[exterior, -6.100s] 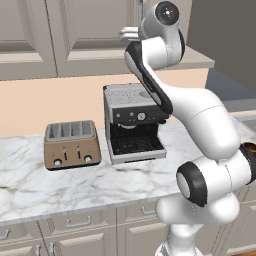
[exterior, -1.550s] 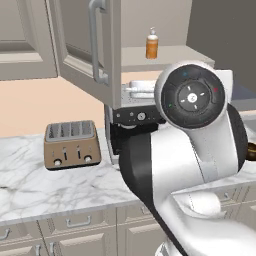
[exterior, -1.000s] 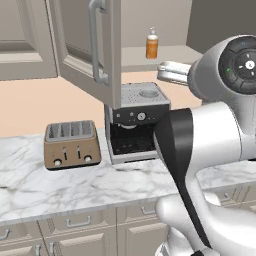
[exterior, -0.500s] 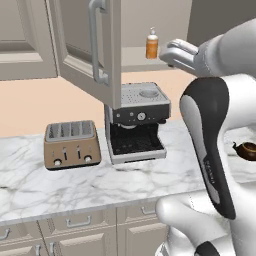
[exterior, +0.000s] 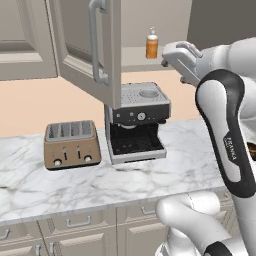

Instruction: Open the cabinet. Pick the soap dispenser and place it next to the sink. Then close the cabinet.

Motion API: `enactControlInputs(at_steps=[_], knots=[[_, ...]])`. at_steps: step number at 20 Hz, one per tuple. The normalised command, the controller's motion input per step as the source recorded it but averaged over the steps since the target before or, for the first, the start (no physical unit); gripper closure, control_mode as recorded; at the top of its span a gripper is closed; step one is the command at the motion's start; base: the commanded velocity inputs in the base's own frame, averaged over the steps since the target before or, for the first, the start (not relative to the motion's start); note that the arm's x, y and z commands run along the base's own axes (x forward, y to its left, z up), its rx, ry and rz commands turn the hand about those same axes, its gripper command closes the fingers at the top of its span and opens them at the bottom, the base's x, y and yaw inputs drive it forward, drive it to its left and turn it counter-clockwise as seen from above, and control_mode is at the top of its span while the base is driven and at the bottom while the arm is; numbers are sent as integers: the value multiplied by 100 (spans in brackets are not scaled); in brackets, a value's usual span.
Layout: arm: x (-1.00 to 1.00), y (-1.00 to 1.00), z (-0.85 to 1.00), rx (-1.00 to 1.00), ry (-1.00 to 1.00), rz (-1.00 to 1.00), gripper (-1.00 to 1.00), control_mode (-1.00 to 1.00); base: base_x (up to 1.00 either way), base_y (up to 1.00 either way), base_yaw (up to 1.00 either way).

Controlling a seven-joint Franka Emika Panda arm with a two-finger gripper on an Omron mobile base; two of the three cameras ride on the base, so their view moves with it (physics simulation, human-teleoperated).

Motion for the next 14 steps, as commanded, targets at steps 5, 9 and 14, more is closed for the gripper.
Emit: enactControlInputs(at_steps=[5, 9, 14], knots=[[32, 19, -4, 27, -18, 28, -100, -100, 0, 0, 0], [26, 23, 0, 19, -7, 26, -100, -100, 0, 0, 0], [-2, 16, 39, 1, 5, 22, -100, -100, 0, 0, 0]])
